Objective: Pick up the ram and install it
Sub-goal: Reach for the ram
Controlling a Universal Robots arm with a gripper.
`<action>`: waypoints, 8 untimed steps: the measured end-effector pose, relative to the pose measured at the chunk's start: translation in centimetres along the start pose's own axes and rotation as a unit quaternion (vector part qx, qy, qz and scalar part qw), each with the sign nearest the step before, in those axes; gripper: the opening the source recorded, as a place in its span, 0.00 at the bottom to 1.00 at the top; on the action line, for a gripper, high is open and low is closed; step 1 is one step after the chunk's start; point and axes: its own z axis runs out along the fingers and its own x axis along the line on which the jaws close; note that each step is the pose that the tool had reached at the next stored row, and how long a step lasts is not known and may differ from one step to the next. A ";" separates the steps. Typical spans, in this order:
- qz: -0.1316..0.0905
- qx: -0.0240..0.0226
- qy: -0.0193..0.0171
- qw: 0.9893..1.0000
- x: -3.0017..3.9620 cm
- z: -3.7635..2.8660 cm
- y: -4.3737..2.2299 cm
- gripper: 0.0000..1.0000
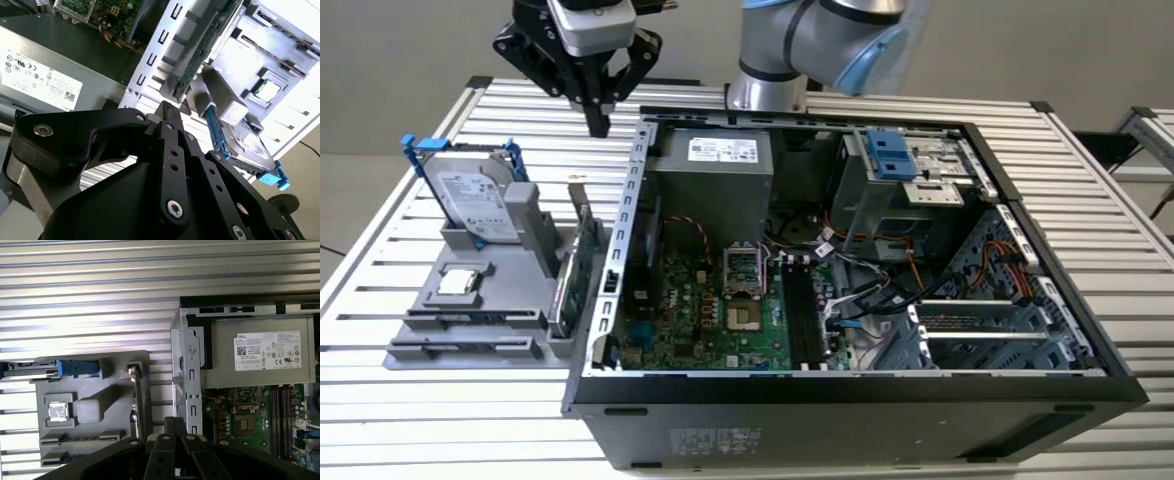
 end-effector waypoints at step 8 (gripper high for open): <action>0.000 0.000 0.000 1.000 0.60 -0.02 -0.04 0.00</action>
